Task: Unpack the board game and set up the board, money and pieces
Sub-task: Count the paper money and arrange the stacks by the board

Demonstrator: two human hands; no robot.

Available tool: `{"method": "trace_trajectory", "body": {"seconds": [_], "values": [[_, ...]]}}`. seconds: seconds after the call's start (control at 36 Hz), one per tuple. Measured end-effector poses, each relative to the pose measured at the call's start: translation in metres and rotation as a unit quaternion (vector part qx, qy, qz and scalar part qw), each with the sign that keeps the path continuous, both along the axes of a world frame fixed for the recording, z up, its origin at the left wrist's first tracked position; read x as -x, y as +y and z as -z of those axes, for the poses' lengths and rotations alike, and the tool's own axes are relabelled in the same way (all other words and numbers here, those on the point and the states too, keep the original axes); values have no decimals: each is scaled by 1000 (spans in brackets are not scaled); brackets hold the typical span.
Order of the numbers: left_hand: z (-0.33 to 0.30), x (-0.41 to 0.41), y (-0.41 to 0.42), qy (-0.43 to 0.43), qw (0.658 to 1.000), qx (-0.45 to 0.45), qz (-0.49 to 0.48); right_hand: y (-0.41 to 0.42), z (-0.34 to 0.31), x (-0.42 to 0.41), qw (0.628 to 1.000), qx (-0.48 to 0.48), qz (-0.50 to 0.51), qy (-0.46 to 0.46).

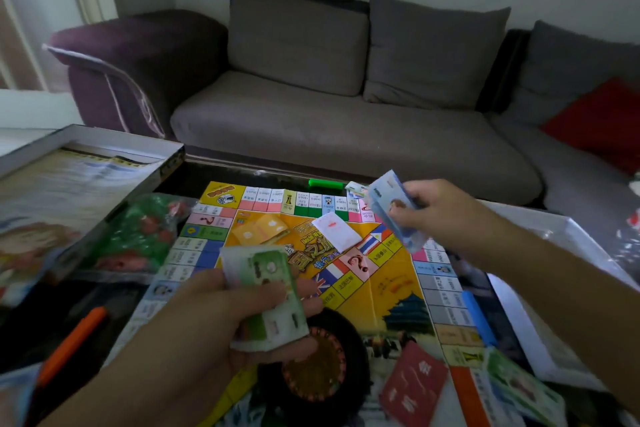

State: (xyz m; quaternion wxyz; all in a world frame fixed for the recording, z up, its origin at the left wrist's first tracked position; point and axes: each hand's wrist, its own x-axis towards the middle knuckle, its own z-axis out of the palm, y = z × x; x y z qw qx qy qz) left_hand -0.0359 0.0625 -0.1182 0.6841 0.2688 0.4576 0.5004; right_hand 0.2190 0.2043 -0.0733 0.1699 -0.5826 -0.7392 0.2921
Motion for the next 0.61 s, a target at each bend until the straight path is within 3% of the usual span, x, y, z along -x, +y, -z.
{"method": "trace_trajectory", "body": {"seconds": [0.11, 0.25, 0.47, 0.61], "values": [[-16, -15, -20, 18, 1000, -10, -9, -90, 2, 26, 982, 56, -13, 182], [-27, -28, -43, 80, 996, -43, -11, -160, 11, 48, 949, 96, 27, 300], [-29, -26, -91, 124, 992, -33, -12, -207, 14, 64, 959, 67, 64, 268], [-30, -16, -112, 98, 995, -14, -7, -223, 11, 81, 959, 80, 88, 258]]}}
